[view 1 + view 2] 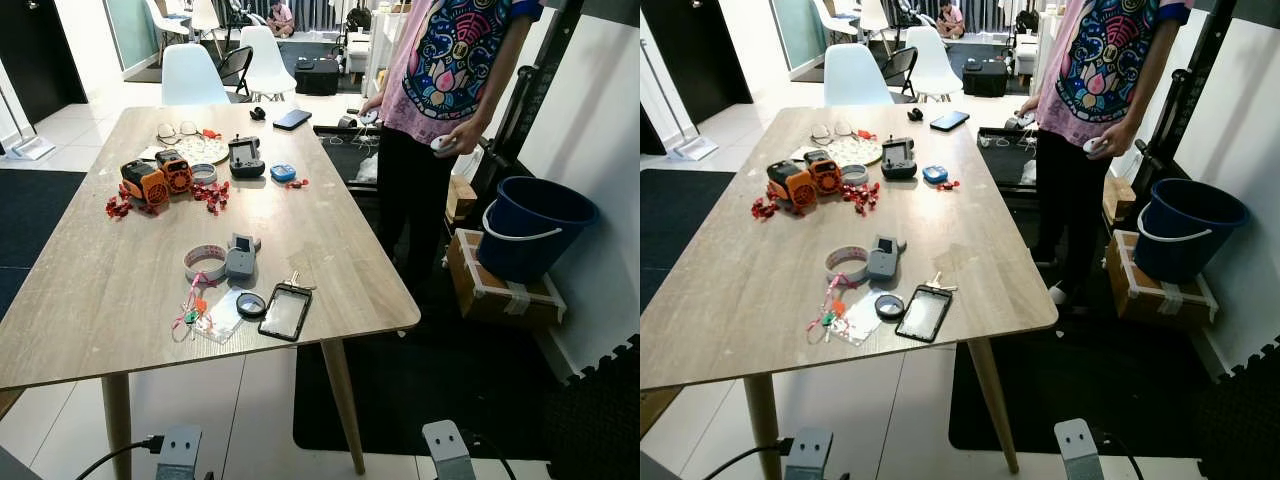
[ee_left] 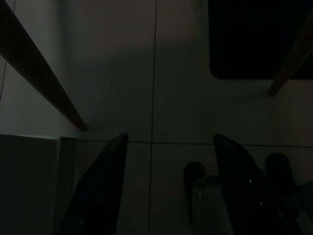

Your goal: Hang keys on a hook

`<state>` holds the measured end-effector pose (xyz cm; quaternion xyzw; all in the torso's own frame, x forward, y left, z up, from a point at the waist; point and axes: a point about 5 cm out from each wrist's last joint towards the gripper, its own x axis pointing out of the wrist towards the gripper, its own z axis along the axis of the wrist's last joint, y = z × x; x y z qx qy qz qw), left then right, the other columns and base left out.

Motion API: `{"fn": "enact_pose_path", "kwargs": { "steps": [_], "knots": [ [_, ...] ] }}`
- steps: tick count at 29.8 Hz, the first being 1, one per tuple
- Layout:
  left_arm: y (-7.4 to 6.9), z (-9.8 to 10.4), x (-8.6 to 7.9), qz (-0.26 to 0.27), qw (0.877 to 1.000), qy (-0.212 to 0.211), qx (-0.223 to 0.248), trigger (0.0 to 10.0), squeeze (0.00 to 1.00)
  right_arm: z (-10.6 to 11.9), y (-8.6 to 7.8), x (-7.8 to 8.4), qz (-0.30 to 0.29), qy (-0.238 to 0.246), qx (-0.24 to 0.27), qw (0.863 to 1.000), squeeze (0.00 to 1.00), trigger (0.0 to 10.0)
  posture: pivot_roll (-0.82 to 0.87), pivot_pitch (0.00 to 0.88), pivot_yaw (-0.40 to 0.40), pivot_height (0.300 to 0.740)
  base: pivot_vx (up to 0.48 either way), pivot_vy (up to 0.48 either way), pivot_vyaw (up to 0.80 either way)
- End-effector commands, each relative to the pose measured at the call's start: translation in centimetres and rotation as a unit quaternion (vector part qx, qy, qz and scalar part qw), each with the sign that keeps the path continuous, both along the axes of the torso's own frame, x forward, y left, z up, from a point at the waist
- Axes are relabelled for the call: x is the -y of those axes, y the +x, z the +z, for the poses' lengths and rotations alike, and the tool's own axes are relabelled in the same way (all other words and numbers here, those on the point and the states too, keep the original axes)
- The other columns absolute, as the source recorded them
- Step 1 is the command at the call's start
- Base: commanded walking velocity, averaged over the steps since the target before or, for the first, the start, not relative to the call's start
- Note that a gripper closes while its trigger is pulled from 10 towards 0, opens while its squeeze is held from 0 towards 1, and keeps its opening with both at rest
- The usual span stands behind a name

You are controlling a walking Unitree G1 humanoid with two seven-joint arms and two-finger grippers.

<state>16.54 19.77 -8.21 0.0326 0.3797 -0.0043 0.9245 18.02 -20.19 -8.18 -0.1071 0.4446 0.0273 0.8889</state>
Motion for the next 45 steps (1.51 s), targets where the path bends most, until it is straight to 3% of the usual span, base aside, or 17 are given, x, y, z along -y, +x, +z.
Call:
{"fn": "enact_pose_path", "kwargs": {
  "steps": [1, 45],
  "knots": [
    [-0.02, 0.01, 0.17, -0.007, 1.000, 0.003, 0.003, 10.0, 0.00, 0.16, 0.42, -0.28, 0.006, -0.001, 0.006, 1.000, 0.00, 10.0, 0.02, 0.000, -0.028, 0.740, 0.000, 0.000, 0.00],
    [0.70, 0.40, 0.01, -0.010, 1.000, 0.004, 0.016, 10.0, 0.00, -0.03, -0.09, 0.21, 0.003, -0.008, -0.006, 1.000, 0.00, 10.0, 0.02, 0.000, -0.028, 0.740, 0.000, 0.000, 0.00]
  ]
}}
